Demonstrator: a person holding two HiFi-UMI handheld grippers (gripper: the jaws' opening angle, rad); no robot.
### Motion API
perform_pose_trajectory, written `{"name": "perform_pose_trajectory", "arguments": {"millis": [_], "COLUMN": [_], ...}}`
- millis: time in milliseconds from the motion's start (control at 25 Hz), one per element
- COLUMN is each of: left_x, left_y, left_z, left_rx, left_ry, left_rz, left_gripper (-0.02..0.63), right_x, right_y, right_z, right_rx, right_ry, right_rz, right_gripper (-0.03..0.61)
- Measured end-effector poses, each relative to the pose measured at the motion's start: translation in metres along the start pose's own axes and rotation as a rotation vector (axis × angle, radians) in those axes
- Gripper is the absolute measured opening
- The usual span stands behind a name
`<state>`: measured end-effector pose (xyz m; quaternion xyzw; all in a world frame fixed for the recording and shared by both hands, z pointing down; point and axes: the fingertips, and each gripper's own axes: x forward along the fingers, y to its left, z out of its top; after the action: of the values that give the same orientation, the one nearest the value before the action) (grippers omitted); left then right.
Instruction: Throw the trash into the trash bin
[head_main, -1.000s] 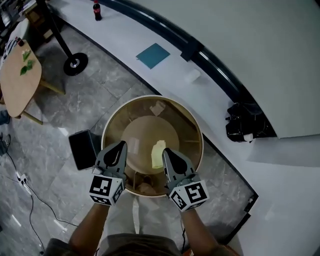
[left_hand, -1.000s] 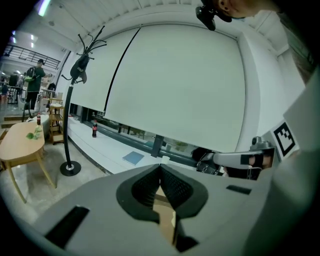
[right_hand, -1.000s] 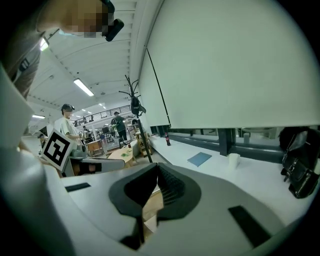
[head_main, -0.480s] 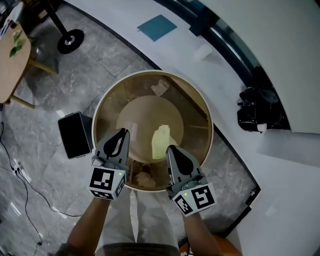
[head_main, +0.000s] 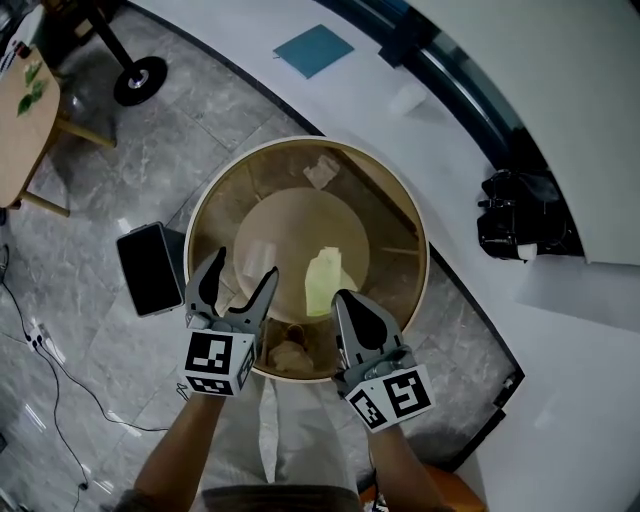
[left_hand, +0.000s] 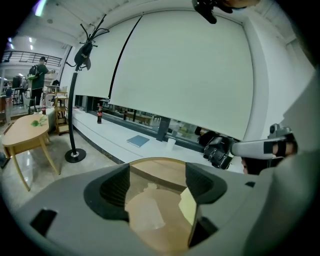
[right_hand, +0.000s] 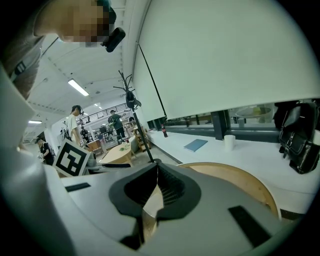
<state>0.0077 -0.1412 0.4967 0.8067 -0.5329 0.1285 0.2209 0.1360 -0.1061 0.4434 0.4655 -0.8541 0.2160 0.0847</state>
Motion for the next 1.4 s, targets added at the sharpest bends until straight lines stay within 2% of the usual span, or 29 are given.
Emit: {"name": "perform_pose_trajectory", "arguments": {"millis": [440,1080,1400], "left_x": [0.018,0.071,0.072], "left_y": [0.007,0.02,0.021], "left_z": [-0.038,-0.153,-0.158], "left_rx": [0.02,-0.016,-0.016], "left_ry": [0.116,0.387,0.395], "left_rz": [-0.013,-0.016,-0.012], "left_gripper": [0.345,0.345,0.345], "right_x": [0.005,0.007,0.008], "right_y": [0.0,-0.007,-0.011], "right_z": [-0.013,-0.035,-0.037], "right_rx": [0.043,0.069,0.079], "right_ry": [0.014,0.062,0.068], "right_rz": [-0.017,-0.024,-0.033], "right_gripper": [0.02,0.02,0.02]}}
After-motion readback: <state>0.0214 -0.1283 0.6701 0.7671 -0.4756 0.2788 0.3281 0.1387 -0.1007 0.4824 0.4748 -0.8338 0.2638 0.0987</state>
